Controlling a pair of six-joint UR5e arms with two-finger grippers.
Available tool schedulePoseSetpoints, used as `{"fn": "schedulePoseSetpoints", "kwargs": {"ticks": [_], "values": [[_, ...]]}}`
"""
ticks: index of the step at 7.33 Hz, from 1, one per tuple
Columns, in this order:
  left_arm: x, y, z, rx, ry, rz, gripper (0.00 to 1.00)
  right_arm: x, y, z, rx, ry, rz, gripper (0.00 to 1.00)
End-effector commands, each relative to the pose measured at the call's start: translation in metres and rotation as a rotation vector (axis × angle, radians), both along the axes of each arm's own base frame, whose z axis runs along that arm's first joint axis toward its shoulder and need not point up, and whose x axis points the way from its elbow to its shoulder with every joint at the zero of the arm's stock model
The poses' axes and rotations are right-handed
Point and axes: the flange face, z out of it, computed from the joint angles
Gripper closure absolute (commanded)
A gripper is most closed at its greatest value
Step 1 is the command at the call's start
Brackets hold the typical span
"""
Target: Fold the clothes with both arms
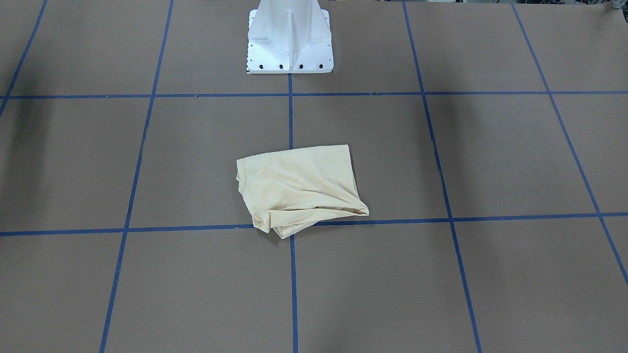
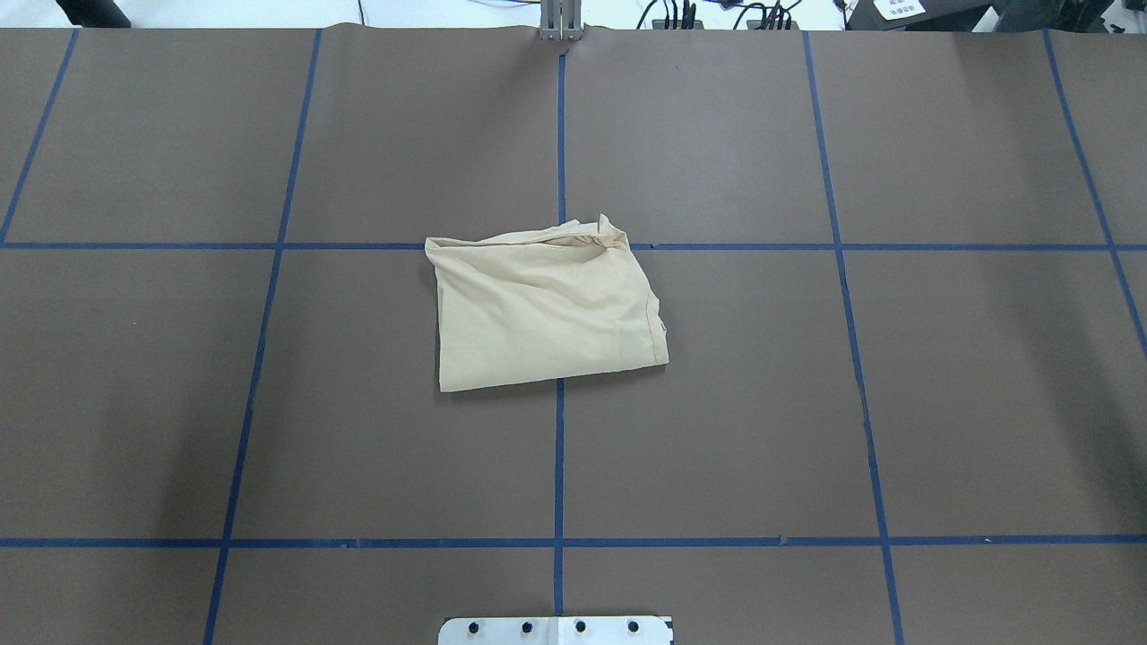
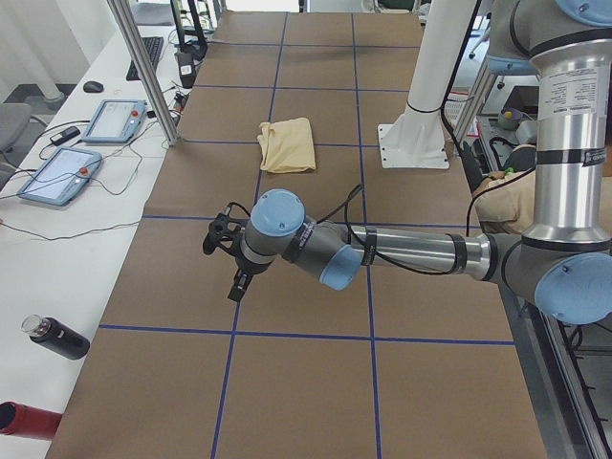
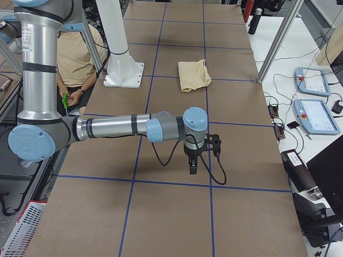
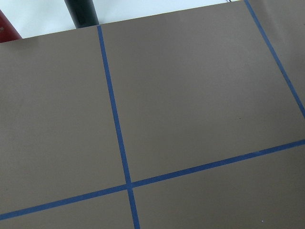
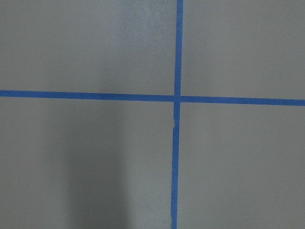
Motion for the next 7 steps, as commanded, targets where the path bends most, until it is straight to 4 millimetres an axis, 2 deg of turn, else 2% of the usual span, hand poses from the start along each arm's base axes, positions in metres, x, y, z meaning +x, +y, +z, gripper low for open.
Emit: {"fn": "schedulePoseSetpoints", "kwargs": {"ticks": [1, 7], "values": [[0.0007, 0.0005, -0.0008, 0.000, 0.003, 0.003, 0.00, -0.0003, -0.0010, -0.0001, 0.000, 0.000, 0.000, 0.00], [-0.0012, 0.0016, -0.0090, 0.014, -0.002, -0.005, 0.00, -0.0039, -0.0054, -0.0021, -0.003, -0.014, -0.003, 0.00]]}}
